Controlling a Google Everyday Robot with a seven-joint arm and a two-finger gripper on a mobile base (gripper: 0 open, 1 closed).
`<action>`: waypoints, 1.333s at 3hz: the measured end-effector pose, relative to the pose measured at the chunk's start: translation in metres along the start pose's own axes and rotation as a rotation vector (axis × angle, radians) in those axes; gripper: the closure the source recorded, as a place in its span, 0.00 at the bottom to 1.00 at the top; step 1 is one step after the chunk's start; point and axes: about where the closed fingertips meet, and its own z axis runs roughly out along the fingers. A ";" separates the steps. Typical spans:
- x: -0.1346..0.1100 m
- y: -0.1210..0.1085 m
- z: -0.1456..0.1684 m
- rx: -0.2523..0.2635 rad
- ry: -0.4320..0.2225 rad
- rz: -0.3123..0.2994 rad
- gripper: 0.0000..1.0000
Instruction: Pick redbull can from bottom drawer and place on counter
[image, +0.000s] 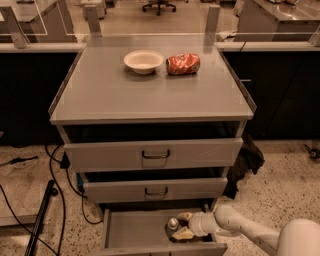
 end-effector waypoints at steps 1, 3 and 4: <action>-0.004 -0.001 0.015 -0.010 -0.035 -0.017 0.42; -0.011 0.006 0.039 -0.031 -0.091 -0.052 0.62; -0.011 0.006 0.041 -0.032 -0.094 -0.055 0.85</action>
Offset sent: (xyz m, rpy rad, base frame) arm 0.0102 0.0390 -0.0204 0.0913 -0.0370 0.0572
